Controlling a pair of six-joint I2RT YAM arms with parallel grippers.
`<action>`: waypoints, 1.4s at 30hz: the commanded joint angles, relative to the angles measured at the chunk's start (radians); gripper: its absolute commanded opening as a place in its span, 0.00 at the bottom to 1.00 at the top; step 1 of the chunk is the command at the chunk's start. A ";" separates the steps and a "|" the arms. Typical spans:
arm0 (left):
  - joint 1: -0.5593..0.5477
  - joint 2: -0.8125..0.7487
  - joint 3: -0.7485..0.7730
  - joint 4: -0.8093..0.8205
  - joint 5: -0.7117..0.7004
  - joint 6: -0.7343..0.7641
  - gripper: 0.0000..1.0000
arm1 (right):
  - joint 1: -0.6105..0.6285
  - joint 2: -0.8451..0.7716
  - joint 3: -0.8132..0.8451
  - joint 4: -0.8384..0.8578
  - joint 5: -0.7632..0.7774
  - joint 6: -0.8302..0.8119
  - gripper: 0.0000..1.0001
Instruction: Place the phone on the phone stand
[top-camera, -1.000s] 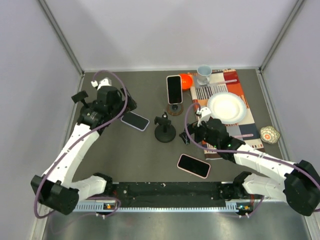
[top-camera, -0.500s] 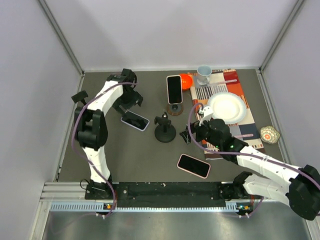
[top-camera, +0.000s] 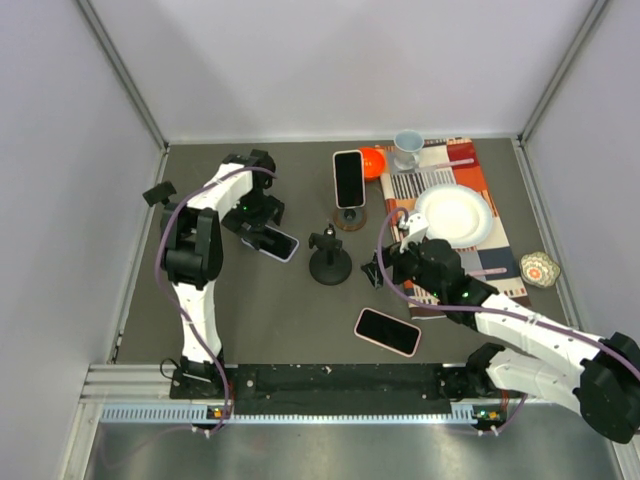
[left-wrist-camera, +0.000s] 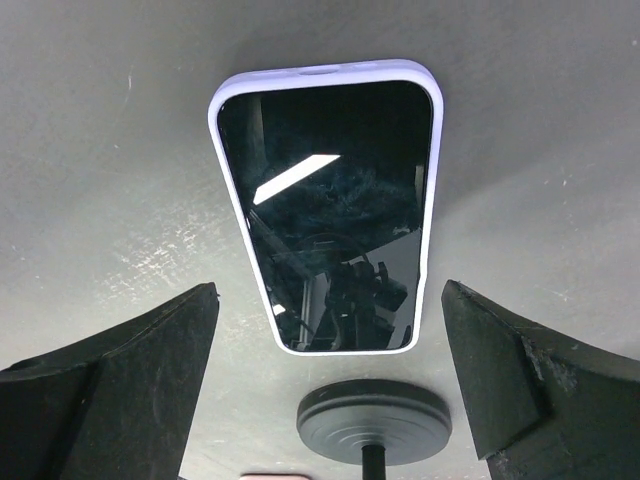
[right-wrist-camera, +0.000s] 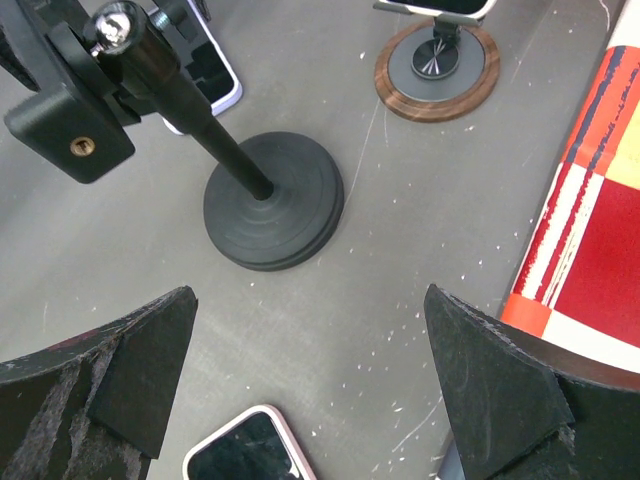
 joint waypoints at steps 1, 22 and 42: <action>0.014 0.020 0.016 -0.015 -0.004 -0.071 0.99 | -0.004 -0.028 -0.003 0.020 0.018 -0.013 0.96; 0.035 0.098 -0.045 0.016 0.014 -0.123 0.99 | -0.002 -0.020 -0.004 0.026 0.016 -0.013 0.96; 0.035 -0.032 -0.275 0.186 -0.035 -0.194 0.63 | -0.002 -0.012 -0.005 0.026 0.038 -0.008 0.96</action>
